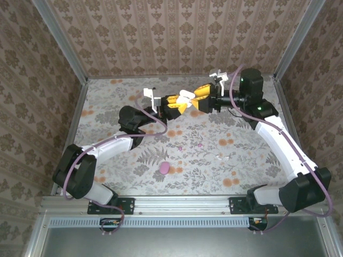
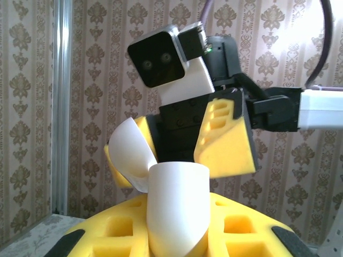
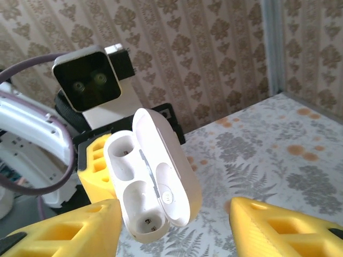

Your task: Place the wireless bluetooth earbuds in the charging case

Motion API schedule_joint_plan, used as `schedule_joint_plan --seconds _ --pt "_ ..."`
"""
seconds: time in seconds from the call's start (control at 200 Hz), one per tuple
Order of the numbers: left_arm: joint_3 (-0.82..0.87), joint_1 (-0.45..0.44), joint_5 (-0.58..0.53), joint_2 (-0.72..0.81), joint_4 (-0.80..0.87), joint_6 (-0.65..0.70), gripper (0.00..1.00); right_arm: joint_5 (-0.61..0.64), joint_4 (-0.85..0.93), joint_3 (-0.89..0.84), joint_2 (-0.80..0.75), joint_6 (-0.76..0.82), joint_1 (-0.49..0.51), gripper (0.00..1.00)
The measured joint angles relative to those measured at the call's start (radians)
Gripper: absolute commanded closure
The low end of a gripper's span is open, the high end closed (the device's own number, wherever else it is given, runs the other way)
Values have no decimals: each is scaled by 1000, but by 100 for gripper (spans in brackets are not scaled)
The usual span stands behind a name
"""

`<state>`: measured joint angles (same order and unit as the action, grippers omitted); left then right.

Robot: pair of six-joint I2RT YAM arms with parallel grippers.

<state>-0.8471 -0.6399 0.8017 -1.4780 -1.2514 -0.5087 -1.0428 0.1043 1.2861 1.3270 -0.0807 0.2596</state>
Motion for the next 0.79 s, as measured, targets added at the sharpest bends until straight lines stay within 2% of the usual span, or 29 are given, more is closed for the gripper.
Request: schedule_joint_plan --seconds 0.165,0.375,0.6,0.725,0.795 --pt "-12 -1 27 0 -1 -17 85 -84 -19 31 47 -36 0 49" --pt "-12 -2 42 0 -3 -23 84 -175 -40 76 95 -84 1 62" --pt "-12 -2 43 0 -8 -24 83 -205 -48 79 103 -109 1 73" --pt "-12 -6 45 0 -14 -31 82 -211 -50 80 103 -114 0 83" --pt "-13 -6 47 1 -18 -39 82 -216 -53 82 103 -113 -2 82"
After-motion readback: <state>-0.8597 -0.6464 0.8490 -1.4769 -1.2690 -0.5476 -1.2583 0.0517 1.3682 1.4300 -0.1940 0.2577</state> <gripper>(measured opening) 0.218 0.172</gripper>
